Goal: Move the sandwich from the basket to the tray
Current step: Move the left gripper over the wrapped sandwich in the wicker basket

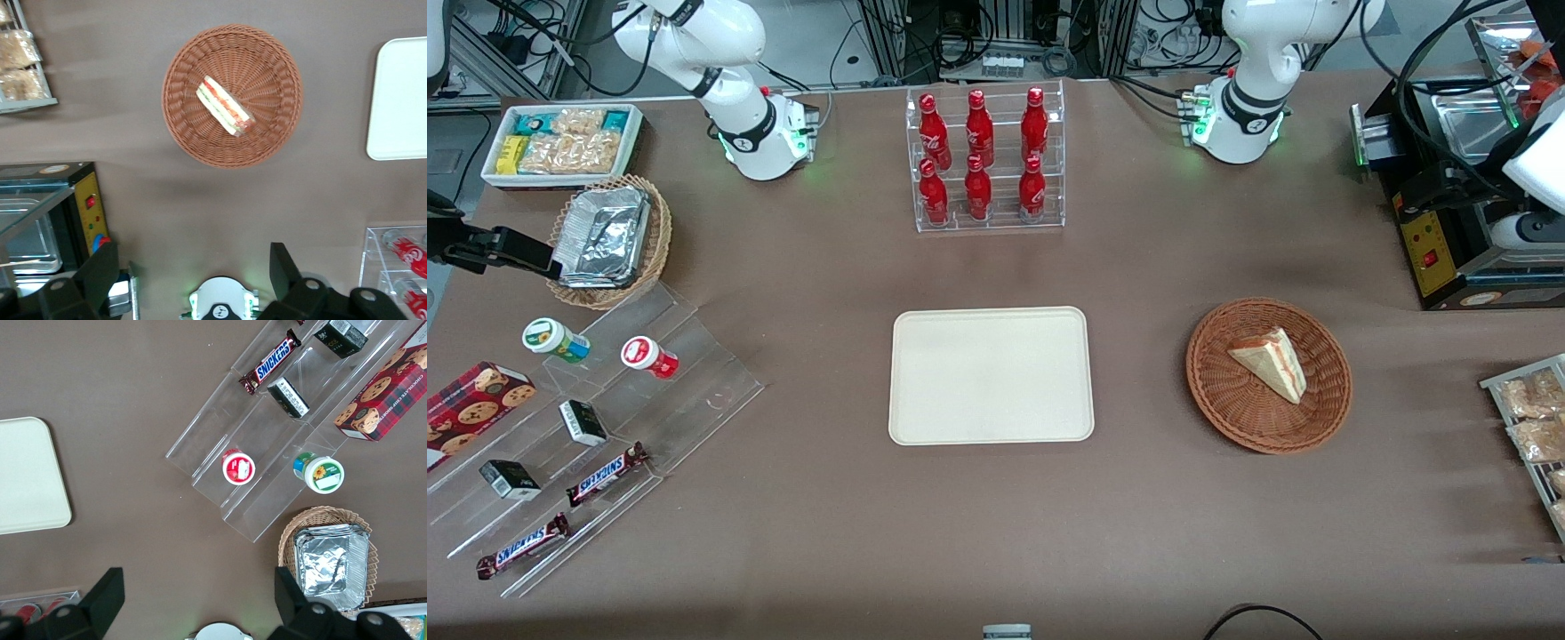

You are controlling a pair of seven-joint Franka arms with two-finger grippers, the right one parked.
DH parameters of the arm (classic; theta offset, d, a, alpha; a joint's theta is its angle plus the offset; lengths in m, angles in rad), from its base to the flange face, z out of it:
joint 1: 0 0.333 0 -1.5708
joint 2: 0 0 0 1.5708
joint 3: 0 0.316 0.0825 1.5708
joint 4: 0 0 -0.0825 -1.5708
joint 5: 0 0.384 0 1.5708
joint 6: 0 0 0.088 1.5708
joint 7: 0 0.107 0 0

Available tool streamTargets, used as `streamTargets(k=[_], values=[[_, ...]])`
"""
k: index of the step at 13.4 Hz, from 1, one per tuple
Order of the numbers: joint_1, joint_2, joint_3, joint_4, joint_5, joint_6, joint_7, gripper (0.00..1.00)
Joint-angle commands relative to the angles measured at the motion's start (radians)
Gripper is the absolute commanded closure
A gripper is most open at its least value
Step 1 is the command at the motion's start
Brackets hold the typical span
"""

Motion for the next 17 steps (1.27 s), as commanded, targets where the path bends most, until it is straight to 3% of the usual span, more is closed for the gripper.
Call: streamTargets(k=[1,7,17], values=[[-0.011,-0.017,-0.014,-0.011,0.039,0.019,-0.012,0.0],[-0.005,0.051,-0.012,-0.066,0.041,0.093,-0.073,0.0],[-0.014,0.025,-0.015,-0.63,0.024,0.789,-0.668,0.0]])
